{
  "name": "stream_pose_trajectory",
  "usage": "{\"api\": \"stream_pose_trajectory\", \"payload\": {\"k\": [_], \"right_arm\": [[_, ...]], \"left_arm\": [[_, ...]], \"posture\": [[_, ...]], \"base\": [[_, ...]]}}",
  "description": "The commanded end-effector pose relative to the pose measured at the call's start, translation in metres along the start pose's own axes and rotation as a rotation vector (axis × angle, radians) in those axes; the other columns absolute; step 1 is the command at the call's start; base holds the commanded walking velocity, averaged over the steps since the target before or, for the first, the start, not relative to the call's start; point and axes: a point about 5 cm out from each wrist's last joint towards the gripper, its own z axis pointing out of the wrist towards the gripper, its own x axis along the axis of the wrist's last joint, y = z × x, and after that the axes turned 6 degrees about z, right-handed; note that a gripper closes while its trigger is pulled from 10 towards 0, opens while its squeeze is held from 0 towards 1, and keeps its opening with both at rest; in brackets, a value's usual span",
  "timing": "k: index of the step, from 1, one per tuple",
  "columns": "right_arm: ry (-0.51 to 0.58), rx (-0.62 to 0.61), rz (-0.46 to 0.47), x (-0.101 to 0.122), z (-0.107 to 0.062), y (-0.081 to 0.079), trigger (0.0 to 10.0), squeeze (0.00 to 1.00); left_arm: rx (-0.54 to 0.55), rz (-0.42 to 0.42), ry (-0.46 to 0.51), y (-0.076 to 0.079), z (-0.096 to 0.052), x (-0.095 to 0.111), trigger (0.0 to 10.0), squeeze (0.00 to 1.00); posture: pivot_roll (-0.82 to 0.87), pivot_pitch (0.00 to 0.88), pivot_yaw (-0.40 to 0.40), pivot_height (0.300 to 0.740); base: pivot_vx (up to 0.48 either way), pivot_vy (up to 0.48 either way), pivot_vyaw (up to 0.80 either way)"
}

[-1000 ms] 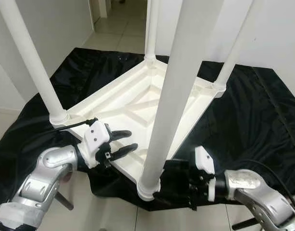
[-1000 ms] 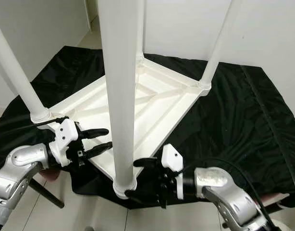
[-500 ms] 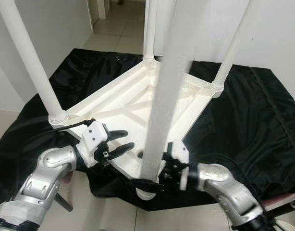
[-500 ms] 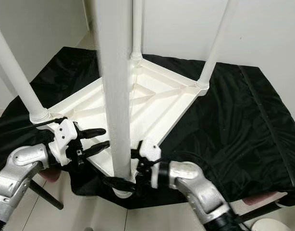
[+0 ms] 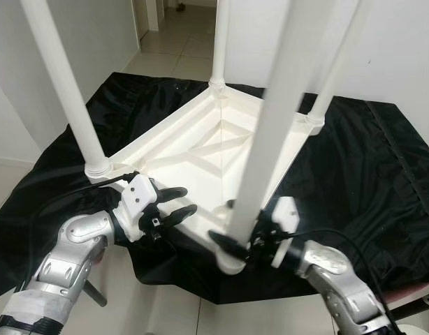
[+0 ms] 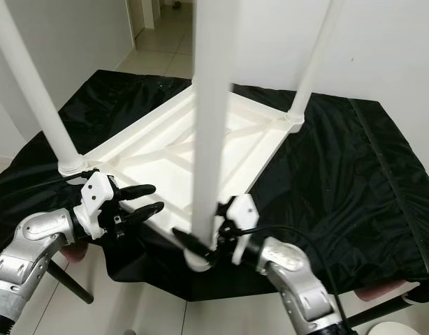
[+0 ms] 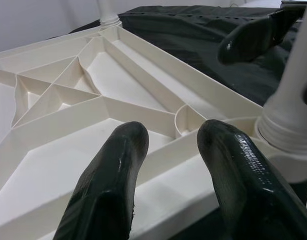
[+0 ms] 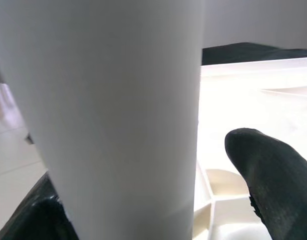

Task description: Building children table

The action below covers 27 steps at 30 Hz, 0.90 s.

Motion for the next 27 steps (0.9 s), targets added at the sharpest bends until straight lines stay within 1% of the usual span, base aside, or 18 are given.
{"api": "stream_pose_trajectory", "payload": {"k": [1,2,3,5,8,9,10,11,13,15,16,18,19,21,22,23,26,27], "right_arm": [[-0.017,-0.138,-0.004,-0.005,-0.021,0.019,10.0,0.0],[-0.017,-0.138,-0.004,-0.005,-0.021,0.019,10.0,0.0],[-0.025,-0.179,-0.008,-0.006,-0.029,0.026,10.0,0.0],[-0.036,-0.222,-0.019,-0.006,-0.039,0.033,10.0,0.0],[-0.045,-0.243,-0.022,-0.007,-0.045,0.037,10.0,0.0],[-0.061,-0.282,-0.027,-0.009,-0.054,0.045,10.0,0.0],[-0.061,-0.282,-0.027,-0.009,-0.054,0.045,10.0,0.0],[-0.073,-0.331,-0.034,-0.01,-0.064,0.054,10.0,0.0],[-0.073,-0.331,-0.034,-0.01,-0.064,0.054,10.0,0.0],[-0.081,-0.424,-0.058,-0.009,-0.08,0.068,10.0,0.0],[-0.081,-0.424,-0.058,-0.009,-0.08,0.068,10.0,0.0],[-0.067,-0.502,-0.063,-0.008,-0.09,0.078,10.0,0.0],[-0.067,-0.502,-0.063,-0.008,-0.09,0.078,10.0,0.0],[-0.022,-0.571,-0.067,-0.005,-0.09,0.086,10.0,0.0],[-0.022,-0.571,-0.067,-0.005,-0.09,0.086,10.0,0.0],[0.016,-0.579,-0.051,-0.004,-0.084,0.087,10.0,0.0],[0.016,-0.579,-0.051,-0.004,-0.084,0.087,10.0,0.0],[0.039,-0.572,-0.046,-0.004,-0.076,0.087,10.0,0.0]], "left_arm": [[0.031,0.005,-0.003,-0.005,-0.003,-0.001,10.0,0.0],[0.031,0.005,-0.003,-0.005,-0.003,-0.001,10.0,0.0],[0.031,0.004,-0.002,-0.005,-0.003,-0.001,10.0,0.0],[0.03,0.003,-0.002,-0.004,-0.003,-0.002,10.0,0.0],[0.029,0.002,-0.001,-0.004,-0.003,-0.002,10.0,0.0],[0.027,0.001,0.0,-0.004,-0.002,-0.002,10.0,0.0],[0.027,0.001,0.0,-0.004,-0.002,-0.002,10.0,0.0],[0.026,-0.003,0.001,-0.003,-0.001,-0.002,10.0,0.0],[0.026,-0.003,0.001,-0.003,-0.001,-0.002,10.0,0.0],[0.011,-0.016,0.013,0.002,0.004,-0.002,10.0,0.0],[0.011,-0.016,0.013,0.002,0.004,-0.002,10.0,0.0],[-0.003,-0.036,0.022,0.009,0.008,-0.002,10.0,0.0],[-0.003,-0.036,0.022,0.009,0.008,-0.002,10.0,0.0],[-0.008,-0.053,0.035,0.015,0.012,-0.001,10.0,0.0],[-0.008,-0.053,0.035,0.015,0.012,-0.001,10.0,0.0],[-0.006,-0.065,0.047,0.018,0.016,0.0,10.0,0.0],[-0.006,-0.065,0.047,0.018,0.016,0.0,10.0,0.0],[-0.005,-0.078,0.051,0.02,0.019,0.0,10.0,0.0]], "posture": [[0.07,0.04,-0.011,0.74],[0.07,0.04,-0.011,0.74],[0.06,0.04,-0.011,0.74],[0.06,0.04,-0.01,0.74],[0.05,0.041,-0.009,0.74],[0.05,0.041,-0.009,0.74],[0.05,0.041,-0.009,0.74],[0.05,0.044,-0.005,0.74],[0.05,0.044,-0.005,0.74],[0.04,0.049,-0.001,0.74],[0.04,0.049,-0.001,0.74],[0.03,0.056,-0.004,0.74],[0.03,0.056,-0.004,0.74],[0.02,0.061,0.003,0.74],[0.02,0.061,0.003,0.74],[0.01,0.064,0.012,0.74],[0.01,0.064,0.012,0.74],[0.0,0.066,0.017,0.74]], "base": [[0.0,0.0,0.0],[0.0,0.0,0.0],[0.0,0.0,0.0],[0.0,0.0,0.0],[0.0,0.0,0.0],[0.0,0.0,0.0],[0.0,0.0,0.0],[0.0,0.0,0.0],[0.0,0.0,0.0],[0.0,0.0,0.0],[0.0,0.0,0.0],[0.0,0.0,0.0],[0.0,0.0,0.0],[0.0,0.0,0.0],[0.0,0.0,0.0],[0.0,0.0,0.0],[0.0,0.0,0.0],[0.0,0.0,0.0]]}}
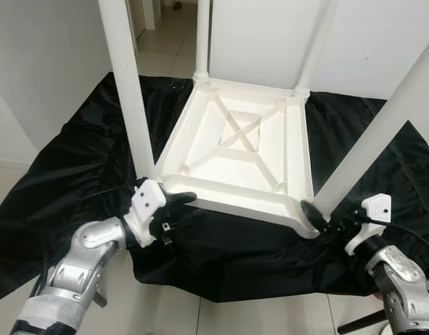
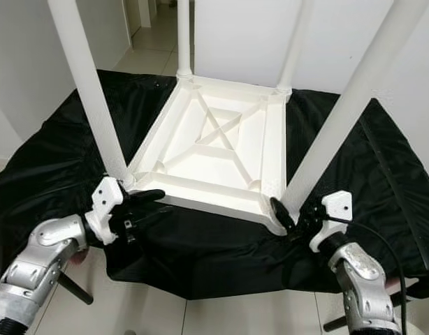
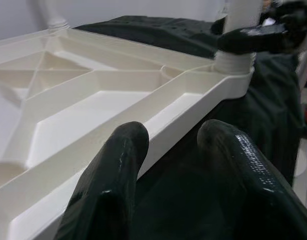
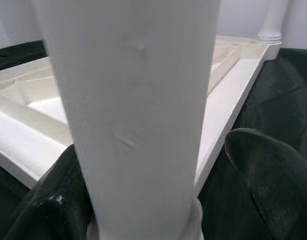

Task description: Building children table

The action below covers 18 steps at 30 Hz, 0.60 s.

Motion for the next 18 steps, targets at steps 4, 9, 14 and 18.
{"api": "stream_pose_trajectory", "payload": {"k": [4,9,14,18], "right_arm": [[0.043,0.06,0.038,-0.001,0.026,-0.022,10.0,0.0],[0.056,0.21,0.021,0.007,0.042,-0.049,10.0,0.0],[0.027,0.28,-0.014,0.014,0.037,-0.049,10.0,0.0],[-0.032,0.307,-0.085,0.02,0.024,-0.032,10.0,0.0]], "left_arm": [[0.029,-0.047,0.0,0.006,0.012,-0.001,10.0,0.0],[-0.011,-0.078,-0.01,0.02,0.029,0.006,10.0,0.0],[-0.031,-0.076,-0.017,0.027,0.039,0.015,10.0,0.0],[-0.053,-0.05,-0.034,0.029,0.046,0.027,10.0,0.0]], "posture": [[-0.01,0.078,0.019,0.74],[-0.02,0.09,0.015,0.74],[-0.03,0.095,0.015,0.74],[-0.03,0.093,0.018,0.74]], "base": [[0.0,0.0,0.0],[0.0,0.0,0.0],[0.0,0.0,0.0],[0.0,0.0,0.0]]}}
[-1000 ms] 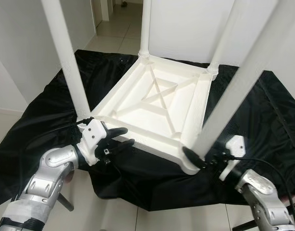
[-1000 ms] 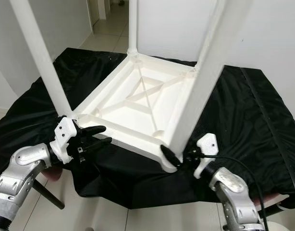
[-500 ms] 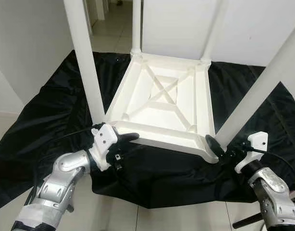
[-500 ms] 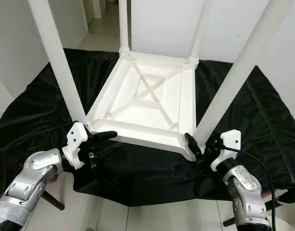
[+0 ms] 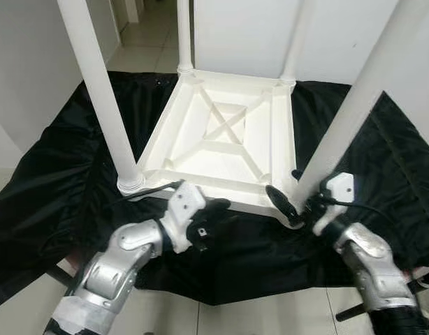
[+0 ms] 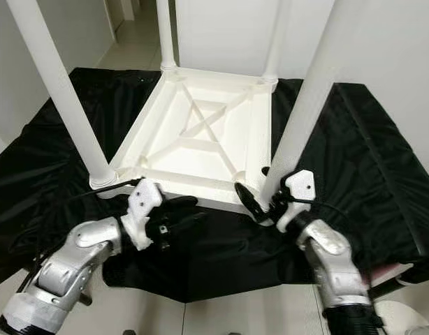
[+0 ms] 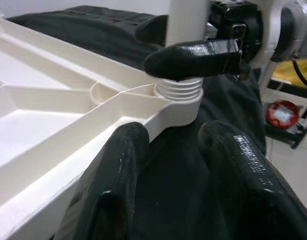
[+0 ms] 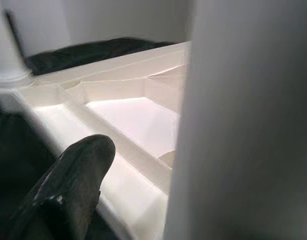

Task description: Building children table

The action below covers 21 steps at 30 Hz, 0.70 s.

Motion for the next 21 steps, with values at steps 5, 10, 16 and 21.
{"api": "stream_pose_trajectory", "payload": {"k": [5,10,16,21], "right_arm": [[-0.061,0.032,-0.021,-0.002,-0.011,0.005,10.0,0.0],[-0.097,0.073,-0.02,0.001,-0.013,0.009,10.0,0.0],[-0.089,0.098,0.005,0.003,-0.013,0.009,0.0,0.0],[-0.103,0.091,-0.006,0.001,-0.014,0.011,0.0,0.0]], "left_arm": [[0.023,0.024,-0.016,-0.001,0.004,0.009,10.0,0.0],[0.059,0.045,0.039,-0.003,0.014,0.027,10.0,0.0],[0.084,0.047,0.05,0.0,0.013,0.031,10.0,0.0],[0.086,0.046,0.046,0.001,0.014,0.031,10.0,0.0]], "posture": [[-0.04,0.083,0.029,0.74],[-0.04,0.072,0.035,0.74],[-0.03,0.061,0.036,0.74],[-0.03,0.055,0.034,0.74]], "base": [[0.0,0.0,0.0],[0.0,0.0,0.0],[0.0,0.0,0.0],[0.0,0.0,0.0]]}}
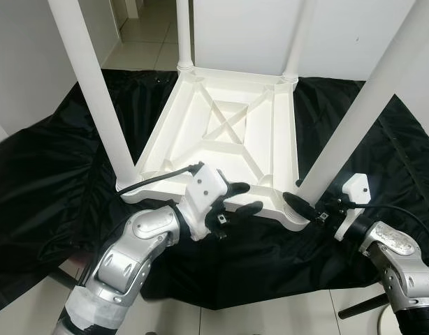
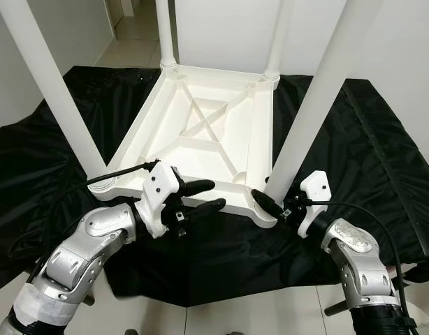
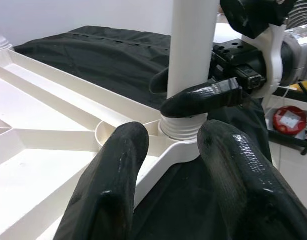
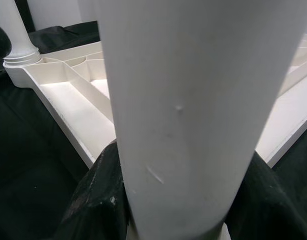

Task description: Building children table

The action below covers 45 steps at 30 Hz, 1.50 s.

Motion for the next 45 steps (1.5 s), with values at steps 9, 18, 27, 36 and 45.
{"api": "stream_pose_trajectory", "payload": {"k": [9,18,27,36,45], "right_arm": [[-0.016,-0.088,0.053,-0.008,0.003,-0.011,1.7,0.0],[-0.001,-0.38,0.135,-0.021,0.009,-0.029,10.0,0.0],[0.008,-0.674,0.234,-0.025,0.028,-0.04,10.0,0.0],[0.017,-1.02,0.337,-0.032,0.036,-0.052,10.0,0.0],[0.037,-0.907,0.347,-0.027,0.053,-0.067,10.0,0.0]], "left_arm": [[0.066,-0.016,-0.004,-0.001,0.003,-0.002,10.0,0.0],[0.119,-0.076,0.022,0.001,0.018,0.0,10.0,0.0],[0.22,-0.152,0.014,-0.006,0.019,-0.006,10.0,0.0],[0.292,-0.15,0.016,-0.009,0.02,-0.005,10.0,0.0],[0.307,-0.136,0.041,-0.013,0.023,-0.001,10.0,0.0]], "posture": [[-0.05,0.051,0.039,0.74],[-0.06,0.028,0.022,0.74],[-0.03,0.021,-0.007,0.74],[0.0,0.013,-0.019,0.74],[0.0,0.0,-0.029,0.74]], "base": [[0.0,0.0,0.0],[0.0,0.0,0.0],[0.0,0.0,0.0],[0.0,0.0,0.0],[0.0,0.0,0.0]]}}
